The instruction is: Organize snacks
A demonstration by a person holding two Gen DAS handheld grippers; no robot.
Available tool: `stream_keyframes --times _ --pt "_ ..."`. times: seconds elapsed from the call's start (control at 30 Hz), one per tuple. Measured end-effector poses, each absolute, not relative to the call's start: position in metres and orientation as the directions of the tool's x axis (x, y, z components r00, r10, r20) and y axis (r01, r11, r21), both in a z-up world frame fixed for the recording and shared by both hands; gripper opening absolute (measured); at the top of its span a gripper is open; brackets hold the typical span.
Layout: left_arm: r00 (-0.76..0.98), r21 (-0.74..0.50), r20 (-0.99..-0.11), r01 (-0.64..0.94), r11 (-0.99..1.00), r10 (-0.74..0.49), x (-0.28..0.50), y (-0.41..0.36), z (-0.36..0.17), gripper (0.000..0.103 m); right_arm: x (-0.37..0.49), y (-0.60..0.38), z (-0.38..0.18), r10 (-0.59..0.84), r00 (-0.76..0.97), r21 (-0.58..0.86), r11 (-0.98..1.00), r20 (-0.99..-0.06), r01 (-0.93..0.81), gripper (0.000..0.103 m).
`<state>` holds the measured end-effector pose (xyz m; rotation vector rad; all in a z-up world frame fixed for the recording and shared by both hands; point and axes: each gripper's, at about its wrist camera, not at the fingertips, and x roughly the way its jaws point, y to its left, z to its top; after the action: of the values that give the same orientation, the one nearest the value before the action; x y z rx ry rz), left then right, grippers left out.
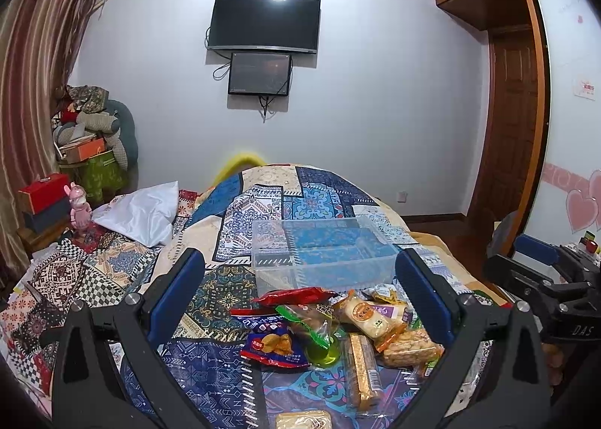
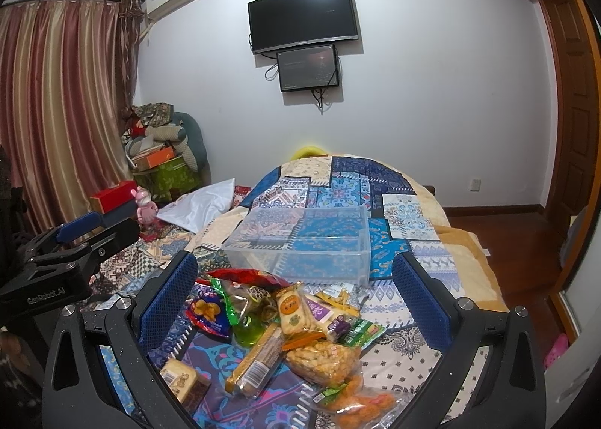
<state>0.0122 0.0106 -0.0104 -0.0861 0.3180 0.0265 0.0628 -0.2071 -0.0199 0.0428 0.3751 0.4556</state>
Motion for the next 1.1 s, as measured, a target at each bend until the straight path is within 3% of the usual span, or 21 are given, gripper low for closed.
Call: stream_keyframes --times 0.43,0.8,0.97,1.1 --pt "0.946 -0.08 -0.323 -0.027 0.996 -0.001 0.012 0.014 -0.014 0.103 0.065 -0.206 -0.025 0.435 0.825 0.119 0.899 -0.362 -0.422 0.103" --pt "0.902 -0.06 -0.429 0.029 0.998 -0.052 0.016 0.021 -0.035 0.102 0.069 -0.219 -0.053 0.391 0.796 0.059 0.909 -0.462 -0.412 0.103" --pt "0.836 -0.066 -0.541 0.063 0.996 -0.088 0.02 0.02 -0.058 0.086 0.07 -0.232 -0.073 0.371 0.758 0.058 0.913 -0.537 -0.405 0.097" --pt "0.768 -0.08 -0.63 0.084 0.993 -0.116 0.022 0.015 -0.082 0.08 0.071 -0.241 -0.089 0.362 0.711 0.082 0.915 -0.603 -0.396 0.093"
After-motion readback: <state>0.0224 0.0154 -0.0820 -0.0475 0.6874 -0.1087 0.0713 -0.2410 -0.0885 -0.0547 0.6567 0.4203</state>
